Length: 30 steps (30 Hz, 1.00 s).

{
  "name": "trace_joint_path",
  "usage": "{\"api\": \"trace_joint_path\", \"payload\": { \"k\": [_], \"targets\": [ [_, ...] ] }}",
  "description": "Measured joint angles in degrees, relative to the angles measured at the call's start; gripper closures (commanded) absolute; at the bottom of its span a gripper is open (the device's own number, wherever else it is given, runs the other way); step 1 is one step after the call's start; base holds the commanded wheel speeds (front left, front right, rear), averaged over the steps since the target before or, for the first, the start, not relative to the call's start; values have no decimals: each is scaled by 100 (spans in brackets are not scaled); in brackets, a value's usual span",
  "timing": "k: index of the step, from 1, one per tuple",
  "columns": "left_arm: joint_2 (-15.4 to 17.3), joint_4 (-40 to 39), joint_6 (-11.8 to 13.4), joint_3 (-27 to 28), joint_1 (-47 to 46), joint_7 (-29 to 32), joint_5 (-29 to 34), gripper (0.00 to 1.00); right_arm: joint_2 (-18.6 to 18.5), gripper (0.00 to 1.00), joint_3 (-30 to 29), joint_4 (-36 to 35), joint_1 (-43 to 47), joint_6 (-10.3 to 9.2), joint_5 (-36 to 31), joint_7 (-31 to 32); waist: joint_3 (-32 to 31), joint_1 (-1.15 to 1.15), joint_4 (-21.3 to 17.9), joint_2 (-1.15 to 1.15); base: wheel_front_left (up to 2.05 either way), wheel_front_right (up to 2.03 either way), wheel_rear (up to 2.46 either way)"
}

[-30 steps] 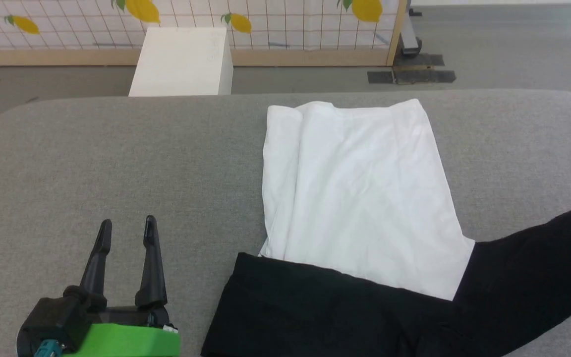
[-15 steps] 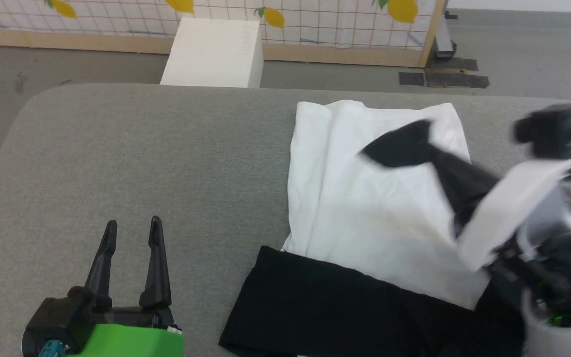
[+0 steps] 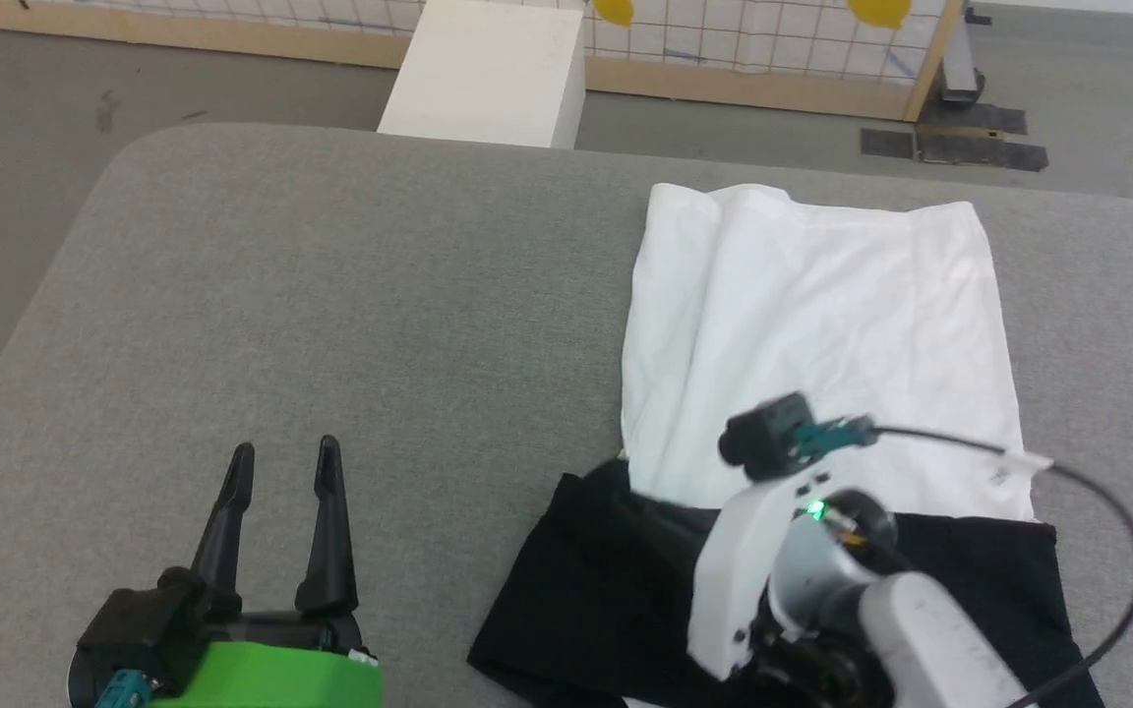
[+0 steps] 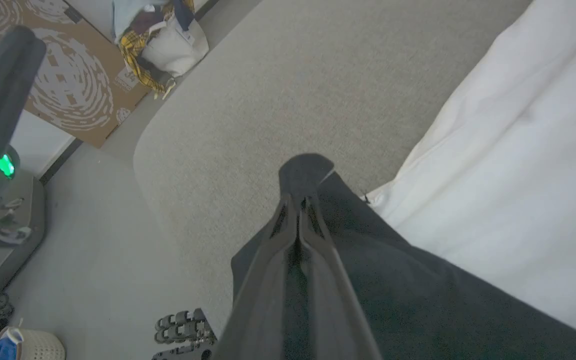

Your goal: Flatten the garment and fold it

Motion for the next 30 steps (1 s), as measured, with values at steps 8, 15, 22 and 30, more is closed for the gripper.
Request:
{"api": "trace_joint_path", "payload": {
  "k": [8, 15, 22, 30],
  "targets": [
    [-1, 143, -9, -91, -36, 2, -15, 0, 2, 58, 510, 2000, -96, 0, 282, -1183, -50, 0, 116, 0, 0, 0, 0],
    [40, 187, -10, -105, -29, 66, -24, 0, 8, 0, 851, 2594, -482, 0, 987, -2085, -294, 0, 101, 0, 0, 0, 0],
    [86, 74, -1, -89, 12, 85, -29, 0, 19, 0, 80, 1909, -701, 0, 849, -2582, -426, 0, -192, 0, 0, 0, 0],
    [93, -38, 5, -138, 30, 94, -27, 0, 8, 0, -2210, -118, 296, 0, -458, -2340, -376, 0, -612, 0, 0, 0, 0]
  ]
}}
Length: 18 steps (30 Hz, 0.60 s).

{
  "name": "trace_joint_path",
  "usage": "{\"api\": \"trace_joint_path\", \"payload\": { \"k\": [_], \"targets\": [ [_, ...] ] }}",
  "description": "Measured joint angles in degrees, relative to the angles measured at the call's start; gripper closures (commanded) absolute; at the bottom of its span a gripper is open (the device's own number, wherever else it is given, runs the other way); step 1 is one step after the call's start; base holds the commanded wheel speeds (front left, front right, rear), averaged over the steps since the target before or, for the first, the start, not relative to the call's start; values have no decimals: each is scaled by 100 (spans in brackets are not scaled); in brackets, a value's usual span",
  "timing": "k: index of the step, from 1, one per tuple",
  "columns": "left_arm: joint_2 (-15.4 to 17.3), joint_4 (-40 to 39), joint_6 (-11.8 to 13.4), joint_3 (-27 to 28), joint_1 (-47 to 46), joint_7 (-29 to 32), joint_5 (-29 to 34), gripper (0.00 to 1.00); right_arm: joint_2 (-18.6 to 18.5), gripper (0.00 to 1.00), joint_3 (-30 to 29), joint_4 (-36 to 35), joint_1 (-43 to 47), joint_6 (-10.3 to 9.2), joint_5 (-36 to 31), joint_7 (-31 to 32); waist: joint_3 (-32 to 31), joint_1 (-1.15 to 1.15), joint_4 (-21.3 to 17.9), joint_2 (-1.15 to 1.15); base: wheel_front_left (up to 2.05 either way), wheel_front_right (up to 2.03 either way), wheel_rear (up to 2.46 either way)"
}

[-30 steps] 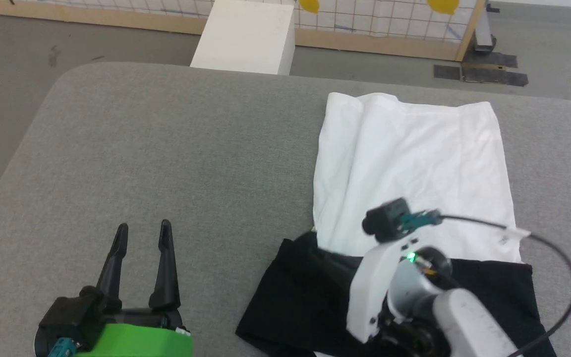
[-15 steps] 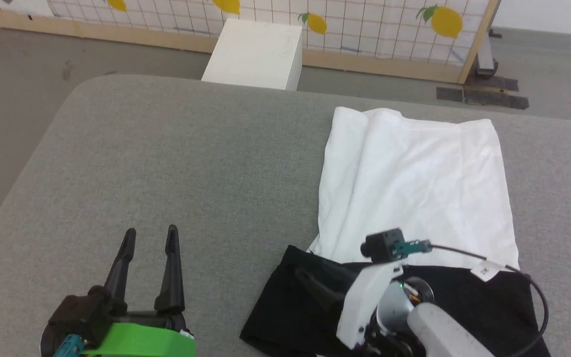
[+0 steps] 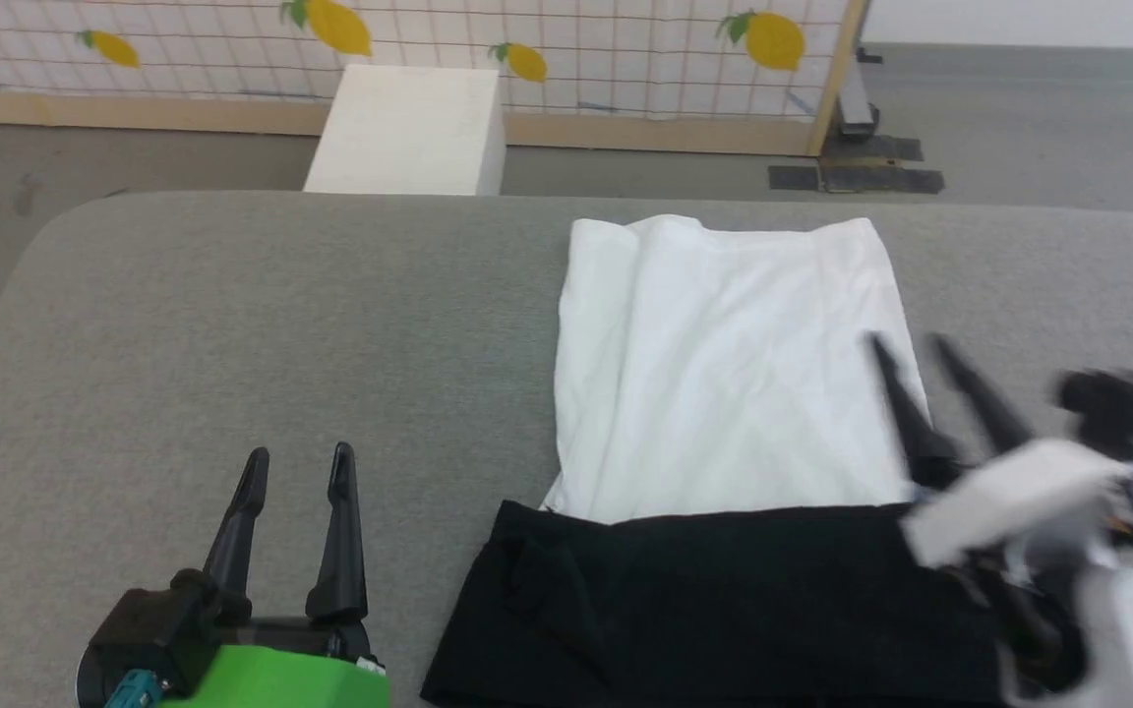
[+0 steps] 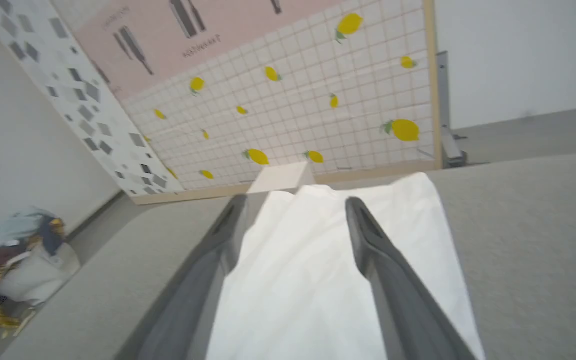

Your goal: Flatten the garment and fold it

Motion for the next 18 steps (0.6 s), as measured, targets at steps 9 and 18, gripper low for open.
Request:
{"api": "trace_joint_path", "payload": {
  "k": [9, 18],
  "targets": [
    [-7, 58, 4, -47, 46, -45, -1, 0, -8, 0, -1449, -1746, 1629, 0, -511, -279, 146, 0, -392, 0, 0, 0, 0],
    [238, 114, -12, -116, -85, 204, 123, 0, -3, 0, -1510, -1983, 2023, 0, -661, -491, 393, 0, -574, 0, 0, 0, 0]
  ]
}}
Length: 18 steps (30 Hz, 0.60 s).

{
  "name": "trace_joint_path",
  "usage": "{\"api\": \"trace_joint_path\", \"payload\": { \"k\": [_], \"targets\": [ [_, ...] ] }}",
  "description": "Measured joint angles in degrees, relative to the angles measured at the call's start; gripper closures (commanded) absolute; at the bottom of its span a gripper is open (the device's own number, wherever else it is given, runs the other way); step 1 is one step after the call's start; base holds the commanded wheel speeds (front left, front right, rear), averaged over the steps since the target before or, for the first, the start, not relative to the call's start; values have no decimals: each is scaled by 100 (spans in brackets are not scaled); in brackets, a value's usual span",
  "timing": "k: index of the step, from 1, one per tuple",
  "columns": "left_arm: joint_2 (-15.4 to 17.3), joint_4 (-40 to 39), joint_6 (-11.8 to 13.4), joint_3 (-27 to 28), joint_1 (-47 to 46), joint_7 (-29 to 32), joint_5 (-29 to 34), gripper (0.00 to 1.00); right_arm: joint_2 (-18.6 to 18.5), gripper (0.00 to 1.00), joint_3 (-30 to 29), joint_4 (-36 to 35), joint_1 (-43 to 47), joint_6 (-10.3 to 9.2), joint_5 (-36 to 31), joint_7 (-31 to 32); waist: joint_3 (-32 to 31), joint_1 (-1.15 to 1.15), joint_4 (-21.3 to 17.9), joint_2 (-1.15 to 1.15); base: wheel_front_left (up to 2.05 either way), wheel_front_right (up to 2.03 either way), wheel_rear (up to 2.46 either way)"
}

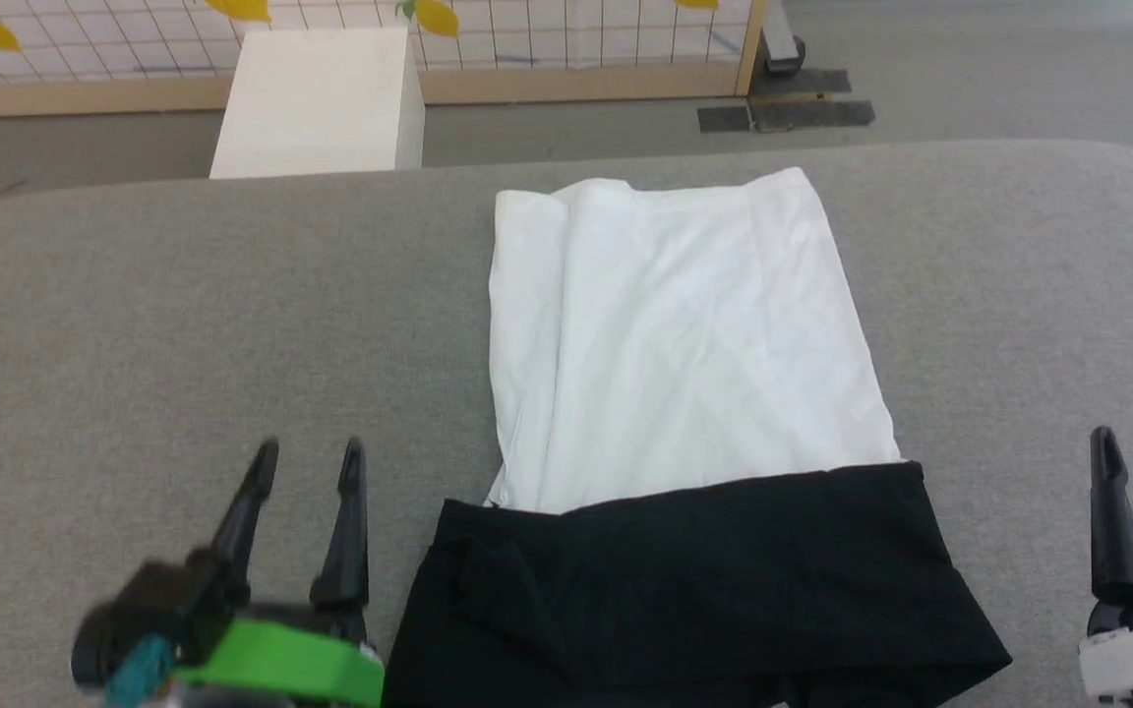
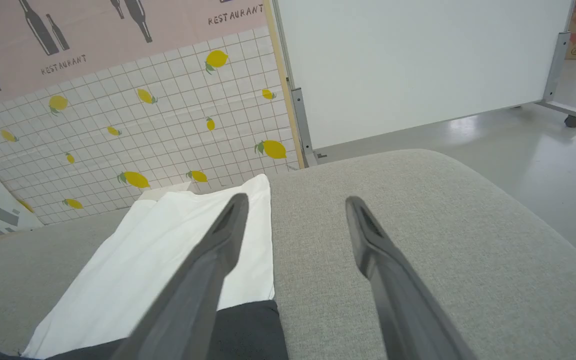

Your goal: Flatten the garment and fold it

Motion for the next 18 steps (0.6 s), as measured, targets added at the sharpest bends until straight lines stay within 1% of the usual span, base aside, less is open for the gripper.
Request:
{"api": "trace_joint_path", "payload": {
  "k": [2, 4, 7, 9, 13, 18],
  "targets": [
    [192, -31, -109, -45, -417, 257, 92, 0, 0, 0, 26, -96, -109, 0, -114, 4, 110, 0, -4, 0, 0, 0, 0],
    [441, -54, -300, -81, -1078, 645, 196, 0, 0, 0, 86, -186, -281, 0, -211, 10, 259, 0, 2, 0, 0, 0, 0],
    [699, 60, -616, -98, -2175, 1218, 214, 0, 0, 0, 201, -285, -523, 0, -269, 40, 508, 0, 12, 0, 0, 0, 0],
    [787, 186, -802, -131, -2895, 1595, 176, 0, 1, 0, 258, -330, -652, 0, -276, 44, 690, 0, 19, 0, 0, 0, 0],
    [996, 789, -1156, -344, -4352, 2274, 93, 0, 0, 0, 360, -343, -858, 0, -325, 59, 1106, 1, 28, 0, 0, 0, 0],
    [933, 1663, -1306, -673, -5731, 2846, -90, 0, 1, 0, 498, -322, -1135, 0, -388, 11, 1660, 1, 13, 0, 0, 0, 0]
  ]
}}
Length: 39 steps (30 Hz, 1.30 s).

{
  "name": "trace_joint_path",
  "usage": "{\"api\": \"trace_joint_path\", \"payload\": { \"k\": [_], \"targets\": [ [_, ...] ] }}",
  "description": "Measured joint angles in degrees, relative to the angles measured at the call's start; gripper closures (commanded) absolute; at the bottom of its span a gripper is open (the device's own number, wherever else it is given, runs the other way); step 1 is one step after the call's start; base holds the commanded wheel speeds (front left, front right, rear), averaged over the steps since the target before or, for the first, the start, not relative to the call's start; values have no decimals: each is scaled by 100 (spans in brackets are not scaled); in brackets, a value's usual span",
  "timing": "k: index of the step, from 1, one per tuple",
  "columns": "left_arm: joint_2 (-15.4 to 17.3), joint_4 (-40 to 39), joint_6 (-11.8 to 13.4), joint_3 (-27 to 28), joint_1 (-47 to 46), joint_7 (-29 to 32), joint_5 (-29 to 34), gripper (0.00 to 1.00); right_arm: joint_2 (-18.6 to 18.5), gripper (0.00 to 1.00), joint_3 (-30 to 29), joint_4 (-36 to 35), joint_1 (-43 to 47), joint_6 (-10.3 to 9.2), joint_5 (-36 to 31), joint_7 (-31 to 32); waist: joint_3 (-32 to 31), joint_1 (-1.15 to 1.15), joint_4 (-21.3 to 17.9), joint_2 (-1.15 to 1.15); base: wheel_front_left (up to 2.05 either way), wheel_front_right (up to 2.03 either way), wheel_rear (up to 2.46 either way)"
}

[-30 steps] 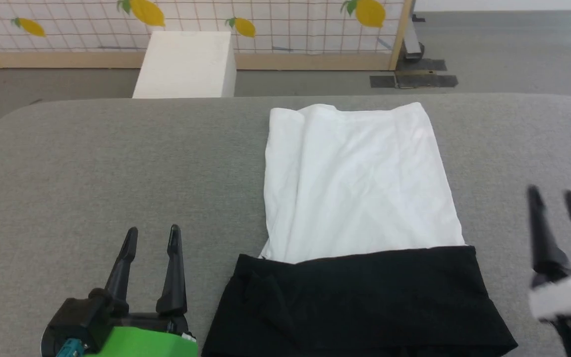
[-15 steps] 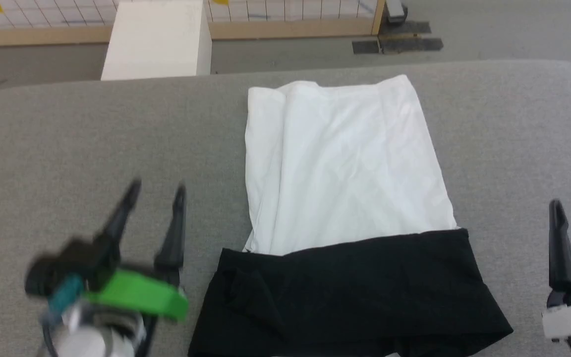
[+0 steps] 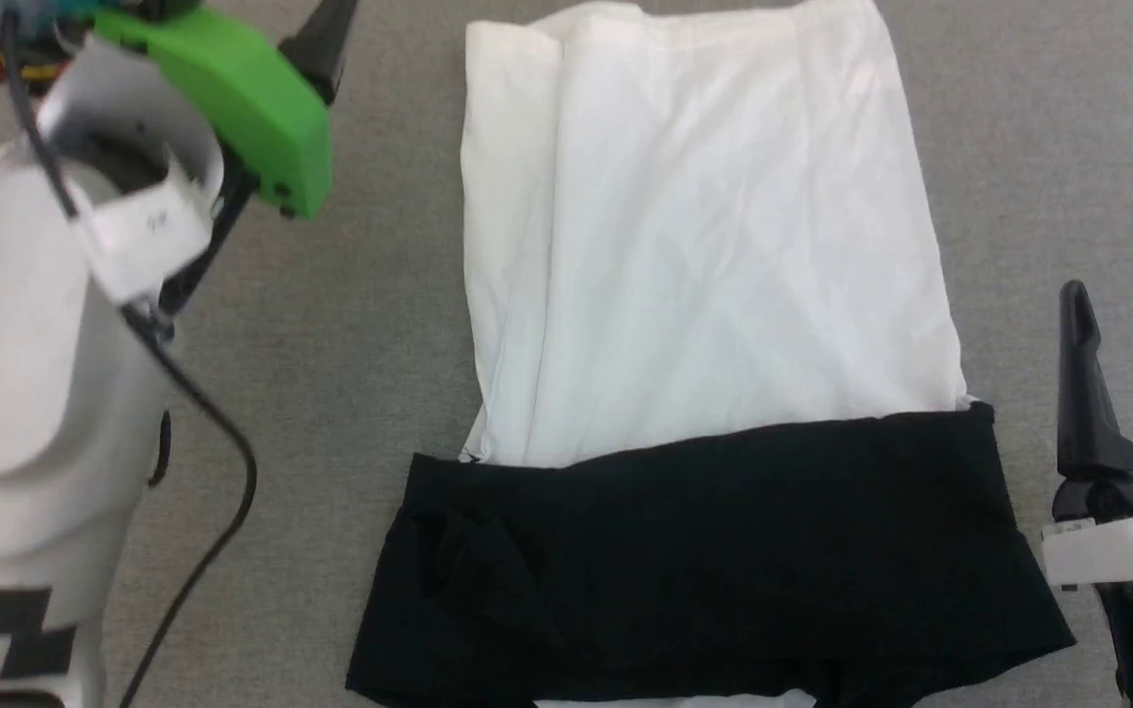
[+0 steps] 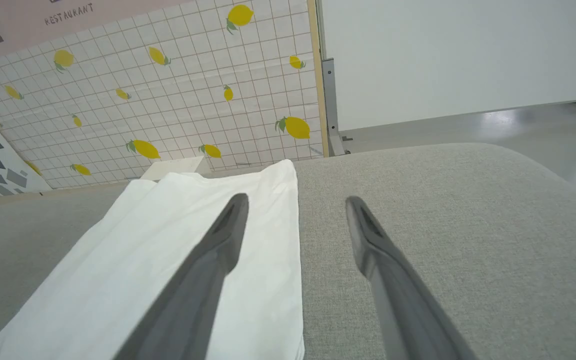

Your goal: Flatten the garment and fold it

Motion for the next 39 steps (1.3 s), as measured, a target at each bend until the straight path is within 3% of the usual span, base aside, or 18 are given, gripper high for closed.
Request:
{"api": "trace_joint_path", "payload": {
  "k": [12, 28, 29, 35, 39],
  "targets": [
    [-20, 1451, -56, -498, -1170, 877, -511, 0, 0, 0, 248, 180, -311, 0, -40, -113, 1051, 0, -279, 0, 0, 0, 0],
    [-14, 2197, -26, -516, -1367, 1020, -738, 1, 0, 0, 323, 316, -476, 0, -90, -187, 1619, 0, -803, 0, 0, 0, 0],
    [-5, 2208, -25, -515, -1367, 979, -742, 100, -1, 0, 319, 316, -478, 0, -91, -187, 1629, 0, -823, 0, 0, 0, 0],
    [-19, 2267, 10, -498, -1343, 669, -745, 100, -7, 0, 296, 191, -571, 0, -183, -83, 1611, 0, -803, 0, 0, 0, 0],
    [24, 2264, 34, -472, -1255, 515, -749, 100, -383, 0, 225, -148, -1146, 0, -196, 259, 1518, 0, -688, 0, 0, 0, 0]
  ]
}}
